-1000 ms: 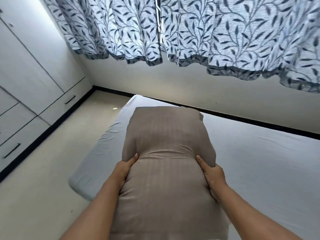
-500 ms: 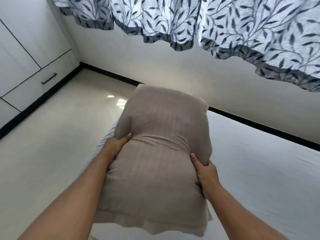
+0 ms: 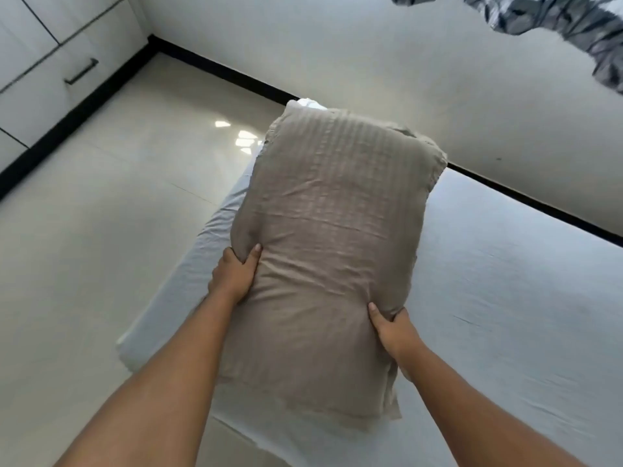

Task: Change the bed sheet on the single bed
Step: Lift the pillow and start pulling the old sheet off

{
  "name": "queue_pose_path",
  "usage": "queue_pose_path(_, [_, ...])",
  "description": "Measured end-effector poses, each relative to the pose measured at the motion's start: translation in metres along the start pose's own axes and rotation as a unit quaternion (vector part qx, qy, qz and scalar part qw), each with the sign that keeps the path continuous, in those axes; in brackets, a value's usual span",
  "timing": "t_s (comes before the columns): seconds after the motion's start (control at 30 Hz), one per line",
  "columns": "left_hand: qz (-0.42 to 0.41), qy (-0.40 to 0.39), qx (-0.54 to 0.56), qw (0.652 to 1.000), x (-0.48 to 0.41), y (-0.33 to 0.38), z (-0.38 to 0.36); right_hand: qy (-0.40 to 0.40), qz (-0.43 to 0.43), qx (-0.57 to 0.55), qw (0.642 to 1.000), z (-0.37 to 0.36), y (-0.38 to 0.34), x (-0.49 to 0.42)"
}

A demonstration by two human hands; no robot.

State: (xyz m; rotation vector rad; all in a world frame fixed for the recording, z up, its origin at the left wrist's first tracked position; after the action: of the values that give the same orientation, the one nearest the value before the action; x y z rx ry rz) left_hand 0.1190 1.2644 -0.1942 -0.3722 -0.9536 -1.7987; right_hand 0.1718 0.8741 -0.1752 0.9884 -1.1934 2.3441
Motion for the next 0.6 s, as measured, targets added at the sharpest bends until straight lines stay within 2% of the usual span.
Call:
queue_pose_path(0.07, [-0.016, 0.05, -0.042, 0.998, 0.016, 0.004, 0.004, -0.002, -0.007, 0.022, 1.0, 0.006, -0.007, 0.005])
queue_pose_path(0.17, [-0.04, 0.076, -0.063, 0.994, 0.034, 0.002, 0.007, -0.001, 0.0, 0.072, 0.997, 0.014, -0.02, 0.015])
queue_pose_path(0.27, [-0.068, 0.079, -0.091, 0.99, 0.058, -0.008, 0.01, 0.032, 0.048, 0.196, 0.979, 0.021, -0.043, 0.033])
queue_pose_path(0.33, [-0.074, 0.095, -0.096, 0.988, 0.077, -0.019, 0.017, 0.075, 0.137, 0.316, 0.936, 0.02, -0.072, 0.054])
queue_pose_path(0.4, [-0.067, 0.123, -0.088, 0.986, 0.105, -0.031, 0.032, 0.078, 0.261, 0.389, 0.88, 0.003, -0.102, 0.085])
queue_pose_path(0.5, [-0.044, 0.124, -0.08, 0.988, 0.137, -0.052, 0.036, 0.03, 0.403, 0.456, 0.793, -0.04, -0.122, 0.118])
queue_pose_path(0.6, [-0.014, 0.136, -0.07, 0.988, 0.178, -0.079, 0.05, -0.057, 0.482, 0.484, 0.728, -0.086, -0.131, 0.162])
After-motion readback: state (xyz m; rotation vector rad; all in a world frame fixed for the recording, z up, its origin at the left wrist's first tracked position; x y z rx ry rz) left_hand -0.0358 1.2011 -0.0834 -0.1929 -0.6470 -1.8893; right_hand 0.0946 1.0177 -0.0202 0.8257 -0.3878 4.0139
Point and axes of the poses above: each hand's wrist, its own x-axis away from the middle knuckle, its own z-axis out of the back of the hand, y = z × x, the point moved 10 cm from there along -x, towards the middle knuckle, and after that the axes turned 6 degrees about z, right-handed, at the moved point
